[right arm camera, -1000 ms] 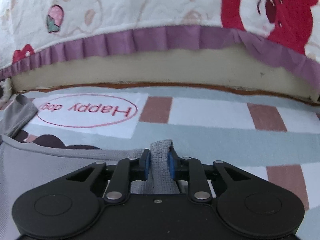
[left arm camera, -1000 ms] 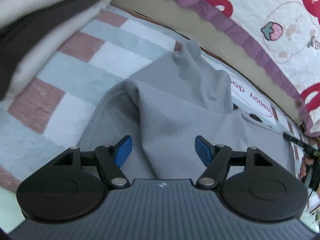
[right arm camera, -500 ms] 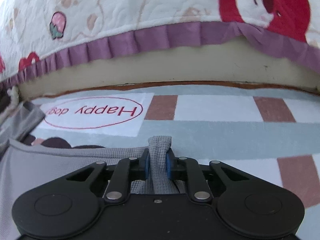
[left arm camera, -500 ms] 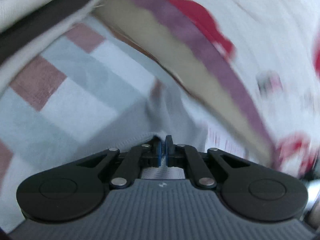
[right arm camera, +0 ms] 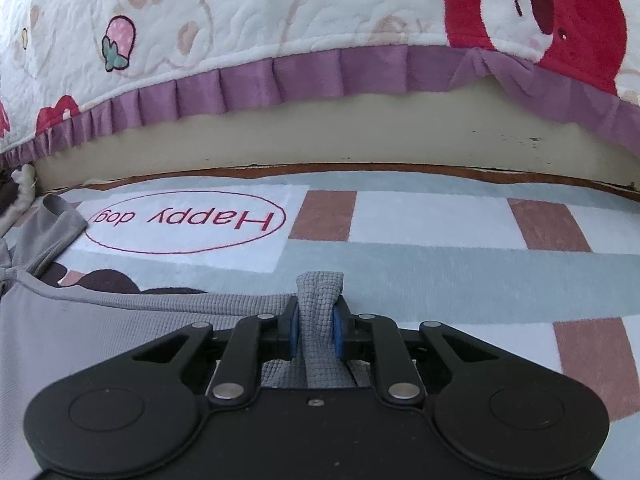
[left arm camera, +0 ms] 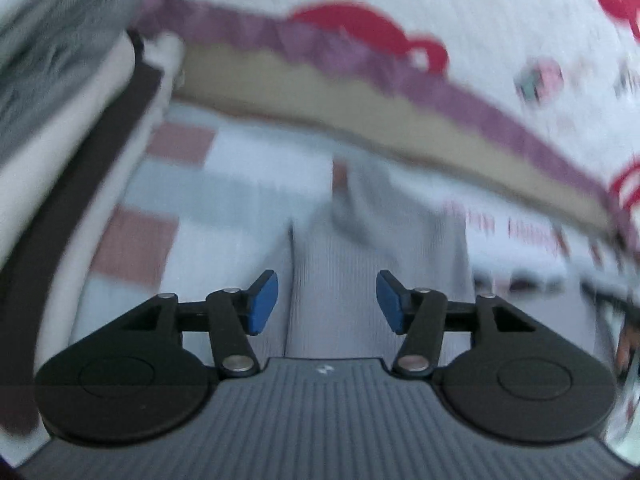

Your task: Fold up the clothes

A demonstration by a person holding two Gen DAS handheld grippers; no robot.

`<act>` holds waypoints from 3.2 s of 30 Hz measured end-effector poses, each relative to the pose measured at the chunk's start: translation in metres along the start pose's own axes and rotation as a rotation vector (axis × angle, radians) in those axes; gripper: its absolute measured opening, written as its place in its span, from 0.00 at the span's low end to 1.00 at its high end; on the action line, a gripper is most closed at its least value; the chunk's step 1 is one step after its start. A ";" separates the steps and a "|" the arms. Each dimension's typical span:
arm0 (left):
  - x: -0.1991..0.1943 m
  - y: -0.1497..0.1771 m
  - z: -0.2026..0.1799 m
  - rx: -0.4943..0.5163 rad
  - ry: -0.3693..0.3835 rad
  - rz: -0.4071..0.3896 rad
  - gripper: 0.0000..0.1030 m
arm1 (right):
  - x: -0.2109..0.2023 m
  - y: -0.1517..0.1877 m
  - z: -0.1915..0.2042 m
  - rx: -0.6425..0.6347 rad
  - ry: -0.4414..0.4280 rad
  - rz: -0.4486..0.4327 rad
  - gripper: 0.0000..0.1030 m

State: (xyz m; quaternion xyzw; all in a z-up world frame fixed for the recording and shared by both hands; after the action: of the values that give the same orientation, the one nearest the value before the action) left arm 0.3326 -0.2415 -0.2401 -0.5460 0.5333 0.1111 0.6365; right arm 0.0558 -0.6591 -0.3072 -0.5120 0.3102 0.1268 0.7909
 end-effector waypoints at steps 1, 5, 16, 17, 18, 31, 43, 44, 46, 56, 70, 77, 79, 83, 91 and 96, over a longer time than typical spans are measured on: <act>-0.001 0.012 -0.001 0.023 -0.012 0.010 0.55 | 0.000 -0.001 0.000 0.015 0.001 0.005 0.18; 0.005 0.048 0.003 0.101 -0.155 0.017 0.58 | 0.002 -0.002 0.003 0.012 0.014 0.051 0.19; 0.009 0.071 -0.006 0.021 -0.111 0.055 0.06 | 0.000 0.000 0.002 -0.006 -0.005 0.021 0.22; 0.007 0.068 -0.008 0.038 -0.114 0.057 0.05 | 0.001 -0.001 0.002 -0.013 -0.009 0.023 0.22; 0.003 0.062 -0.010 0.045 -0.105 0.051 0.05 | 0.001 -0.001 0.002 -0.020 -0.012 0.025 0.22; 0.059 -0.132 -0.027 -0.311 0.070 -0.152 0.07 | -0.002 0.000 0.001 -0.018 -0.024 -0.007 0.20; 0.057 -0.046 0.038 -0.267 -0.086 -0.132 0.49 | -0.028 -0.012 -0.015 0.076 0.008 -0.047 0.10; 0.047 -0.029 0.044 -0.232 -0.126 -0.121 0.52 | -0.025 -0.010 -0.014 0.070 0.021 -0.024 0.13; 0.027 0.007 0.056 -0.161 -0.206 -0.097 0.53 | -0.028 -0.008 -0.013 0.091 0.055 -0.010 0.21; -0.098 0.146 0.082 -0.253 -0.199 -0.016 0.57 | -0.136 0.040 0.050 0.264 0.008 -0.127 0.32; -0.091 0.228 0.066 -0.806 0.156 0.064 0.57 | -0.176 0.181 0.033 0.858 -0.057 0.050 0.38; -0.077 0.209 0.064 -0.877 0.069 -0.082 0.60 | -0.170 0.190 0.036 0.947 -0.093 -0.077 0.43; -0.075 0.203 0.063 -0.845 0.040 -0.118 0.56 | -0.166 0.189 0.030 0.996 -0.109 -0.132 0.45; -0.074 0.187 0.060 -0.640 -0.141 -0.145 0.09 | -0.157 0.174 0.026 0.939 -0.053 -0.212 0.48; -0.116 0.156 0.086 -0.599 -0.102 -0.260 0.04 | -0.191 0.128 0.036 0.679 -0.043 -0.336 0.08; -0.148 0.156 0.080 -0.582 -0.076 -0.298 0.04 | -0.233 0.110 0.056 0.455 -0.023 -0.356 0.07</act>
State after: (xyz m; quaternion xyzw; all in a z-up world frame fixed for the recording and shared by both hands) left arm 0.2041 -0.0518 -0.2255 -0.7726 0.3692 0.1847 0.4823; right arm -0.1613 -0.5330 -0.2268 -0.3663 0.2270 -0.0814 0.8987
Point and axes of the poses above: each gripper's, at about its wrist camera, not at the fingertips, and x roughly the way its jaws point, z to its left, y to its underside, the point moved 9 cm from there along x, roughly the way its jaws point, and after that the axes turned 9 degrees about -y, right-handed, at the moved point
